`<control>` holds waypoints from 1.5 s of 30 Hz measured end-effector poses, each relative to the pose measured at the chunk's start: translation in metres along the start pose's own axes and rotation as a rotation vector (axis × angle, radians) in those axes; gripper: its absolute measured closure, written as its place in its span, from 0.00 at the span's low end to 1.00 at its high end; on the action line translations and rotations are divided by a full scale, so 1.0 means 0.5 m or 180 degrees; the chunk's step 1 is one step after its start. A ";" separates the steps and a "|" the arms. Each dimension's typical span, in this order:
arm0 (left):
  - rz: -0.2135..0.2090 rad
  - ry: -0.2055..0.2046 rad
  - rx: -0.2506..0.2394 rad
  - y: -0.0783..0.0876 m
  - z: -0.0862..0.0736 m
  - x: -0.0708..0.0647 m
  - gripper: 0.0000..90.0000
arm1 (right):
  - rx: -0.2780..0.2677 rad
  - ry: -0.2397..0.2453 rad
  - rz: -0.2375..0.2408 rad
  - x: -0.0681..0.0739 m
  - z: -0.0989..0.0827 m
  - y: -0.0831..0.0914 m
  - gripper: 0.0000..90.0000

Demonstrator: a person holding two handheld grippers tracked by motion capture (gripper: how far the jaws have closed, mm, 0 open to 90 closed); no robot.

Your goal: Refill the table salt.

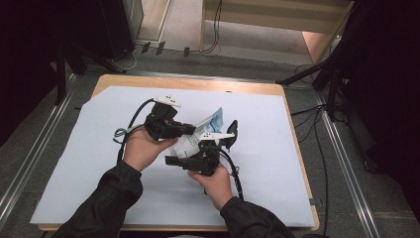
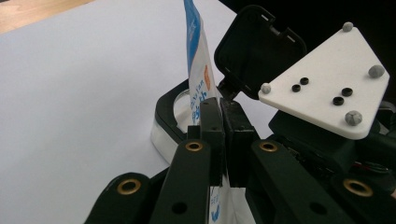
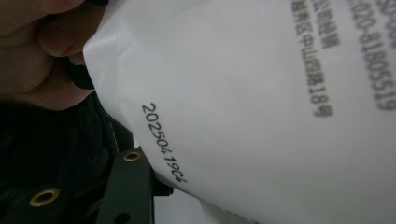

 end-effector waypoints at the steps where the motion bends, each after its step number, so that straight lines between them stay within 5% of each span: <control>1: 0.0010 -0.0002 0.0001 0.000 0.000 0.000 1.00 | 0.0004 0.0015 -0.0008 0.000 -0.001 -0.001 0.62; 14: 0.0041 0.0000 -0.0040 0.004 0.002 0.002 1.00 | -0.0005 0.0113 -0.0109 0.002 -0.003 -0.002 0.62; 31: -0.0026 0.0025 -0.0106 0.009 0.007 -0.001 0.95 | -0.0073 -0.0021 0.0081 0.006 0.007 0.004 0.63; 45: -0.0001 -0.0004 -0.0085 0.002 0.006 -0.004 0.96 | -0.0042 -0.0026 0.0067 0.001 0.004 0.001 0.63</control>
Point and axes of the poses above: each handheld gripper's, and its own axes: y roughly backward along the jaws, z roughly out of its top, x roughly to its left, the point moved 7 cm from there along -y, roughly forward along the jaws, and after that the axes turned 4 degrees about -y, right-handed, at the moved point
